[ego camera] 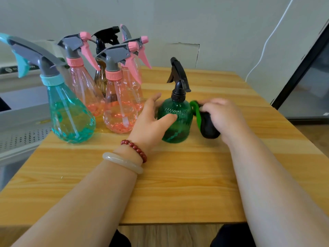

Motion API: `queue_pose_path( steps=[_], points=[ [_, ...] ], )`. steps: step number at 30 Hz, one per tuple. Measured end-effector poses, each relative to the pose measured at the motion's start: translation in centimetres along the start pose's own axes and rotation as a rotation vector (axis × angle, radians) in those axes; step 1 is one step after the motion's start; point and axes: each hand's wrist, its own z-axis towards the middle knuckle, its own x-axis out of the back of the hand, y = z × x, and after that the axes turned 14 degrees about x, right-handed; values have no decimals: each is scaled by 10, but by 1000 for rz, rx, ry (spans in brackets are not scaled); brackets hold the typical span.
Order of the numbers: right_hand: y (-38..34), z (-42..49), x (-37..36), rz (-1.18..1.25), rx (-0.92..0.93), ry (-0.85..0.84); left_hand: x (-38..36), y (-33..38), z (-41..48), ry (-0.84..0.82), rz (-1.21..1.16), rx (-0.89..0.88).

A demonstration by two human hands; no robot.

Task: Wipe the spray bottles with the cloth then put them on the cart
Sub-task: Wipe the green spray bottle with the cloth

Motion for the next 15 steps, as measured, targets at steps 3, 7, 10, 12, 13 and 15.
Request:
queue_pose_path(
  steps=[3,7,10,12,13,15],
  points=[
    [-15,-1,2,231,244,168,-7,-2,1,29,48,-18],
    [-22,-7,-10,239,505,97,-17,-3,1,170,264,-104],
    [-15,-7,-20,137,433,66,-11,-3,0,131,287,-113],
    [-10,-5,-19,31,334,25,-6,-4,0,101,275,-109],
    [-9,-5,-18,-12,311,8,-5,-3,-1,83,262,-101],
    [-12,-5,-16,-21,338,63,-6,-2,-3,42,212,-87]
  ],
)
